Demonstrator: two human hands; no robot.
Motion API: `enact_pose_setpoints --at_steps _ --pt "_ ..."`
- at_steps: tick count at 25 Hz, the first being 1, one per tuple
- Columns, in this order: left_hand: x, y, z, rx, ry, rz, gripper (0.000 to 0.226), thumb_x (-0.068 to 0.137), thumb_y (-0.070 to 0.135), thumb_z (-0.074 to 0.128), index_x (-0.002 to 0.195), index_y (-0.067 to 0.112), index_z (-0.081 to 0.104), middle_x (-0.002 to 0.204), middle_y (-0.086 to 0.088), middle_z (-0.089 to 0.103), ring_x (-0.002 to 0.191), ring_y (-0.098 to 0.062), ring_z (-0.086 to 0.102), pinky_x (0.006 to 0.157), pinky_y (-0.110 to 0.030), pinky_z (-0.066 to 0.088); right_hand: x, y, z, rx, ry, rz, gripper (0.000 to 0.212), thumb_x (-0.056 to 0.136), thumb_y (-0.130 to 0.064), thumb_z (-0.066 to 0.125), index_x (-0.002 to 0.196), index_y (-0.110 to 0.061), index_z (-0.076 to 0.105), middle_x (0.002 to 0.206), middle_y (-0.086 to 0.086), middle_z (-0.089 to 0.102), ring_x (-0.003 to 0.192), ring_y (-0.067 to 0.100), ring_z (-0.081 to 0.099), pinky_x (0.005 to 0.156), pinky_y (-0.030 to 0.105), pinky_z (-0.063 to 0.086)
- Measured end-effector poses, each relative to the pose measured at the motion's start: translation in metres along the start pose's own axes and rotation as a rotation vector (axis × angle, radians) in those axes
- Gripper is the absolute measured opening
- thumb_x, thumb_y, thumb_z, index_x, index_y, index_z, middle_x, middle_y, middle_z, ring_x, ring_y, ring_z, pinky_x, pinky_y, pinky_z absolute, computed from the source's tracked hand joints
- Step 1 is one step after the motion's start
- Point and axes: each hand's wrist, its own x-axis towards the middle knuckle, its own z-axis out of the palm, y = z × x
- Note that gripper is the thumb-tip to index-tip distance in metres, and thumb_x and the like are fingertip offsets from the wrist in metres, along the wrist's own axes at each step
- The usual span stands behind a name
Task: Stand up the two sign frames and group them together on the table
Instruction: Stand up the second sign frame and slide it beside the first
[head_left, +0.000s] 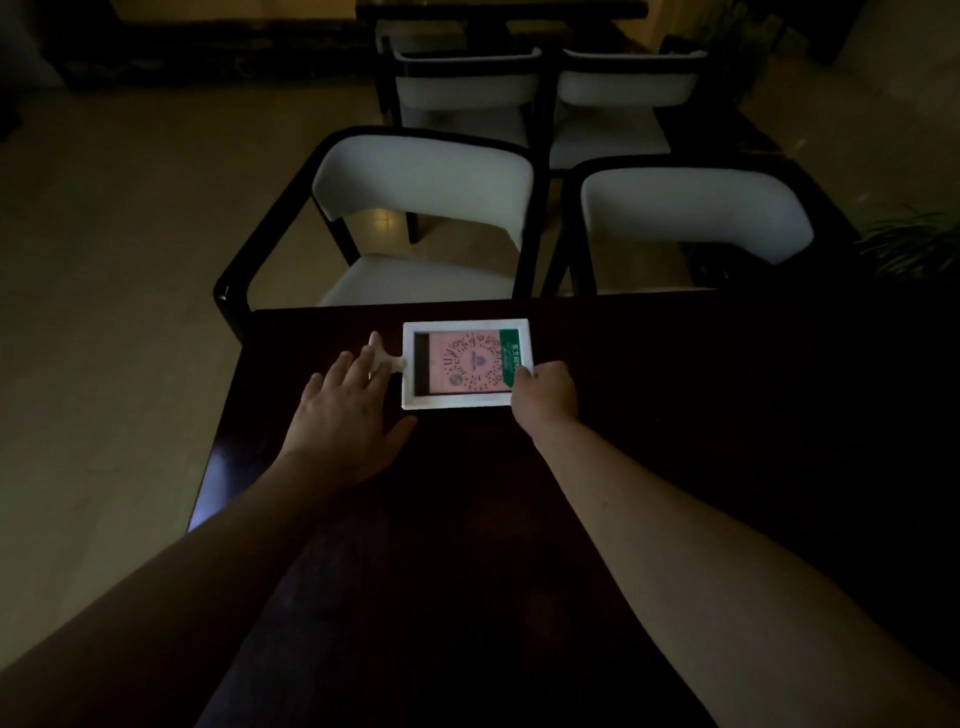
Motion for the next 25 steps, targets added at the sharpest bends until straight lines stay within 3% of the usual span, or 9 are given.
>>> enact_pose_setpoints --at_steps 2,6,9,16,20,25 --pt "-0.011 -0.005 0.0 -0.002 0.006 -0.009 0.086 0.087 0.07 0.04 0.154 0.02 0.018 0.162 -0.012 0.016 0.146 -0.036 0.015 0.114 -0.057 0.025 -0.007 -0.011 -0.005 0.127 0.038 -0.05 0.008 0.101 -0.023 0.05 0.105 -0.016 0.052 0.105 0.006 0.065 0.065 0.005 0.051 0.049 0.021 0.039" --pt "-0.039 -0.008 0.005 -0.007 0.019 -0.038 0.082 0.087 0.068 0.044 0.152 0.022 0.022 0.154 -0.015 0.034 0.145 -0.042 0.015 0.111 -0.061 0.025 -0.028 -0.039 -0.019 0.157 0.026 -0.294 0.014 0.101 -0.016 0.05 0.11 -0.014 0.06 0.109 0.006 0.068 0.086 0.016 0.062 0.069 0.029 0.047" --pt "-0.055 -0.006 0.012 0.002 -0.042 -0.072 0.085 0.087 0.071 0.036 0.153 0.02 0.022 0.155 -0.011 0.032 0.146 -0.041 0.011 0.112 -0.061 0.023 -0.045 -0.053 -0.026 0.086 -0.024 -0.495 0.02 0.1 -0.011 0.05 0.114 -0.015 0.064 0.11 0.005 0.069 0.096 0.02 0.064 0.077 0.034 0.053" --pt "-0.094 0.01 0.028 -0.047 -0.113 -0.072 0.085 0.088 0.072 0.031 0.155 0.022 0.014 0.161 -0.006 0.021 0.148 -0.037 0.005 0.113 -0.061 0.019 -0.077 -0.066 -0.035 -0.123 -0.066 -0.882 0.022 0.097 -0.007 0.051 0.111 -0.015 0.066 0.108 0.002 0.065 0.09 0.011 0.056 0.064 0.014 0.038" --pt "-0.113 0.017 0.038 -0.089 -0.145 -0.075 0.085 0.089 0.071 0.031 0.155 0.022 0.012 0.163 -0.004 0.014 0.148 -0.036 0.0 0.113 -0.06 0.018 -0.098 -0.066 -0.04 -0.193 -0.094 -1.027 0.022 0.097 -0.006 0.051 0.11 -0.011 0.067 0.107 0.007 0.064 0.096 0.02 0.06 0.073 0.032 0.049" --pt "-0.131 0.021 0.045 -0.119 -0.162 -0.077 0.084 0.089 0.071 0.031 0.156 0.025 0.01 0.164 -0.002 0.01 0.149 -0.034 -0.003 0.114 -0.061 0.016 -0.125 -0.056 -0.045 -0.253 -0.128 -1.106 0.026 0.093 -0.001 0.057 0.117 -0.008 0.065 0.106 0.012 0.061 0.098 0.025 0.059 0.074 0.039 0.054"
